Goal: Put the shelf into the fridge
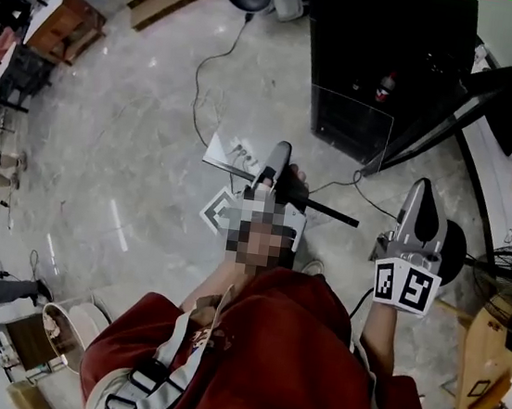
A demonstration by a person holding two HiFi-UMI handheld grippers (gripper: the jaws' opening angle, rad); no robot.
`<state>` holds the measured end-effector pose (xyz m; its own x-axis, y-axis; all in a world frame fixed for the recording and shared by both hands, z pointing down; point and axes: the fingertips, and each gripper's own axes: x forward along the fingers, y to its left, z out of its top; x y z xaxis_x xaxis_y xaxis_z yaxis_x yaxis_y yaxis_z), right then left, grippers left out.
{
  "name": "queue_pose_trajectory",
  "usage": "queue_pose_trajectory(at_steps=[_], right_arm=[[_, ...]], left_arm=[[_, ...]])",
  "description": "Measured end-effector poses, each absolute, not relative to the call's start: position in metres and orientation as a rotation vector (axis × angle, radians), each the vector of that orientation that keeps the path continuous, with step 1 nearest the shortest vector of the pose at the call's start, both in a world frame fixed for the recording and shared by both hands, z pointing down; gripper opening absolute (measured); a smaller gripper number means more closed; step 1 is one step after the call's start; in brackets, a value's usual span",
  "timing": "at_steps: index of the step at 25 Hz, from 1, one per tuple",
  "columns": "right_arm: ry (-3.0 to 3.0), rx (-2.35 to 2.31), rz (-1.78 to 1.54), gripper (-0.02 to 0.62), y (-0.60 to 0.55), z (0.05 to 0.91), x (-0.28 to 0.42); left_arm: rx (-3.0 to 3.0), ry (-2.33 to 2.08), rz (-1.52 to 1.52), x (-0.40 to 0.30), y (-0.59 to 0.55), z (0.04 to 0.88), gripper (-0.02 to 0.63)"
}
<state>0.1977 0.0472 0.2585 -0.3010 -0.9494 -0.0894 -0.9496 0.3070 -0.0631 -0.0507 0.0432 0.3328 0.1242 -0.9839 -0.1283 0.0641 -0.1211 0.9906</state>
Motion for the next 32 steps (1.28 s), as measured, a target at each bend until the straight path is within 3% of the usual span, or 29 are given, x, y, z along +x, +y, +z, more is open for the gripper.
queue_pose_trajectory(at_steps=[11, 32], right_arm=[[2.403, -1.95, 0.01, -0.002, -0.018, 0.259, 0.152], [2.227, -2.23, 0.003, -0.002, -0.036, 0.282, 0.141]], left_arm=[[1.329, -0.883, -1.088, -0.064, -0.053, 0.36, 0.017], [1.361, -0.712, -0.934, -0.032, -0.122, 0.414, 0.017]])
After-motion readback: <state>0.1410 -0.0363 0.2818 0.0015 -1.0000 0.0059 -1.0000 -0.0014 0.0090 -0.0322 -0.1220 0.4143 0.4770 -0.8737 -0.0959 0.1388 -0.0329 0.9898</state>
